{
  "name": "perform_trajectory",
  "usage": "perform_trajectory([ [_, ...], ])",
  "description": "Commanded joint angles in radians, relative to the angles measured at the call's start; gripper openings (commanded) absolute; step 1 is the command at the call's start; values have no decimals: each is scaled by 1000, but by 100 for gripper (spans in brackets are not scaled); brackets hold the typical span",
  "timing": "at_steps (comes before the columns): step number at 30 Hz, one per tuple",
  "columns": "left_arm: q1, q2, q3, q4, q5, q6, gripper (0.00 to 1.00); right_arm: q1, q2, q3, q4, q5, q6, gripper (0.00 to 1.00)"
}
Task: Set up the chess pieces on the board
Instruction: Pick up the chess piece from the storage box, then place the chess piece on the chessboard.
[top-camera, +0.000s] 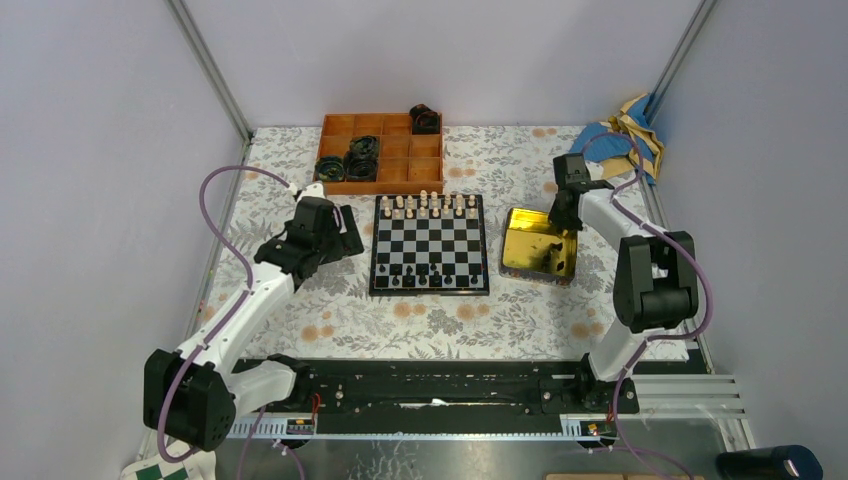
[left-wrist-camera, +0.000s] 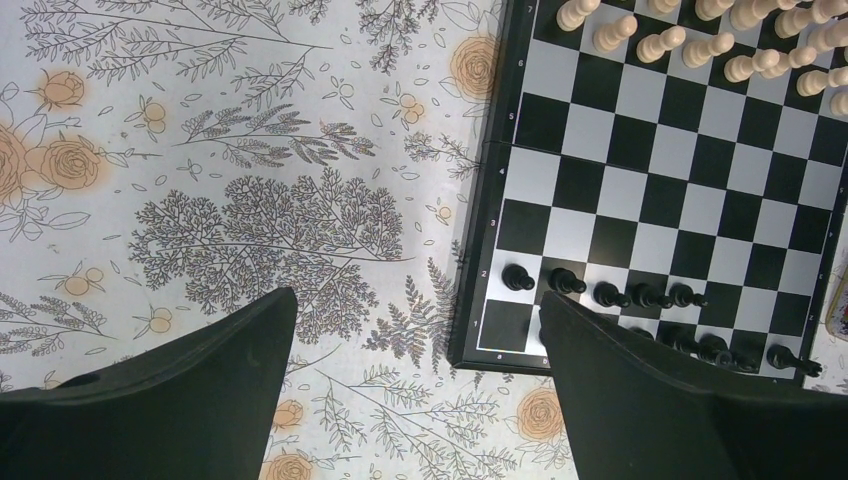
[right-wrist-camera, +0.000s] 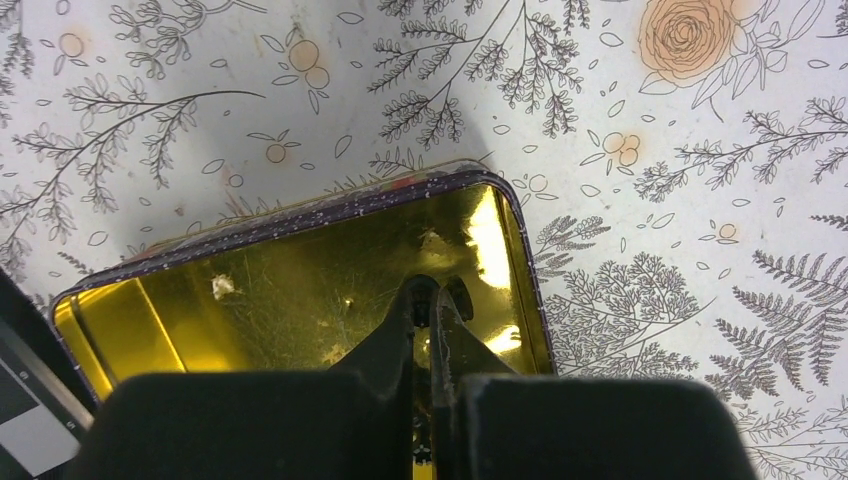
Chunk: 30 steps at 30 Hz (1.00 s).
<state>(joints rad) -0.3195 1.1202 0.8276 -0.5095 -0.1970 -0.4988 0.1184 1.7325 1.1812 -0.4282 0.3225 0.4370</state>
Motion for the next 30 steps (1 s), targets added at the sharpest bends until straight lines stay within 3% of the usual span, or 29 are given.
perform_trajectory([
  [1, 6, -22, 6, 43, 13, -8, 99, 16, -77, 21, 2, -32, -29, 0],
  [13, 6, -60, 3, 21, 3, -13, 99, 123, -121, 68, -57, -26, -75, 0],
  [30, 6, -56, -7, 23, 12, -19, 99, 484, -93, 199, -123, -20, -78, 0],
])
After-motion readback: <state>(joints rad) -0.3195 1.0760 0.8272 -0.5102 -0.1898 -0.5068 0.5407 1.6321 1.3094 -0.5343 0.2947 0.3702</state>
